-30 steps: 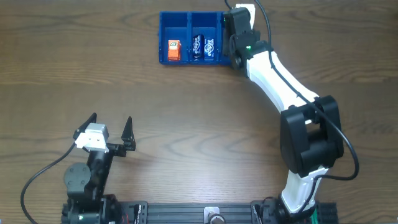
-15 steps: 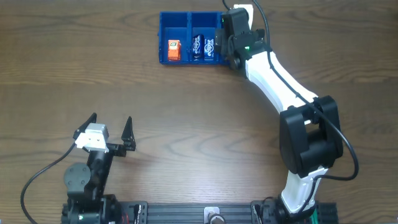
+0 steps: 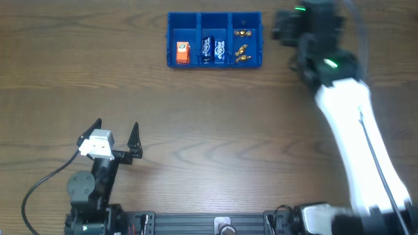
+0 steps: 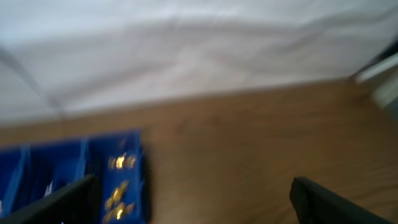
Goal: Sort Candies Into Trays
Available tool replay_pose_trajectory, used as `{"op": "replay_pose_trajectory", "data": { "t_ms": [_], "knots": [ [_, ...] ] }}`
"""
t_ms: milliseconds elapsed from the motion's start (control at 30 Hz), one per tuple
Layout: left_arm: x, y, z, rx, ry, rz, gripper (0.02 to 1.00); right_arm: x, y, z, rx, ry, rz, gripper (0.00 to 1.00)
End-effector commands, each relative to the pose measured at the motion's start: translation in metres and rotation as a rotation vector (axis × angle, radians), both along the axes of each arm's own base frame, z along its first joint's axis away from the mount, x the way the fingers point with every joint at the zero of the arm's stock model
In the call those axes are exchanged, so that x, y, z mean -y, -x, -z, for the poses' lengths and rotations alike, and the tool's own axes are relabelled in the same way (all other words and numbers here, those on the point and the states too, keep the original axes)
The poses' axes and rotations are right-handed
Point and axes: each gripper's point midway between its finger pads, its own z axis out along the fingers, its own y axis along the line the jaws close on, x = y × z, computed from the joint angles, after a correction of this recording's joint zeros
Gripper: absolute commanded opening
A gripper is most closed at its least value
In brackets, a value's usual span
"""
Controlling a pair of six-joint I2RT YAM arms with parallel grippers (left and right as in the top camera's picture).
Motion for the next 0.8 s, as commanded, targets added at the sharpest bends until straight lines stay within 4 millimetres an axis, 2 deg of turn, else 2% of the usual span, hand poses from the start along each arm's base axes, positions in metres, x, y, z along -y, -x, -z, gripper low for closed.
{"op": "replay_pose_trajectory", "data": {
  "t_ms": [33, 267, 400, 600, 800],
  "knots": [
    [0.001, 0.001, 0.016, -0.042, -0.011, 0.013, 0.998, 0.031, 0.057, 0.015, 0.056, 0.029, -0.002, 1.0],
    [0.001, 0.001, 0.016, -0.042, -0.011, 0.013, 0.998, 0.035, 0.111, 0.057, 0.215, 0.016, -0.014, 1.0],
    [0.001, 0.001, 0.016, -0.042, -0.011, 0.013, 0.998, 0.035, 0.135, 0.067, 0.34, -0.012, -0.059, 1.0],
    [0.001, 0.001, 0.016, -0.042, -0.011, 0.013, 0.996, 0.036, 0.163, 0.083, 0.421, -0.012, -0.069, 1.0],
    [0.001, 0.001, 0.016, -0.042, -0.011, 0.013, 0.998, 0.042, 0.18, 0.103, 0.518, 0.003, -0.041, 1.0]
  ]
}}
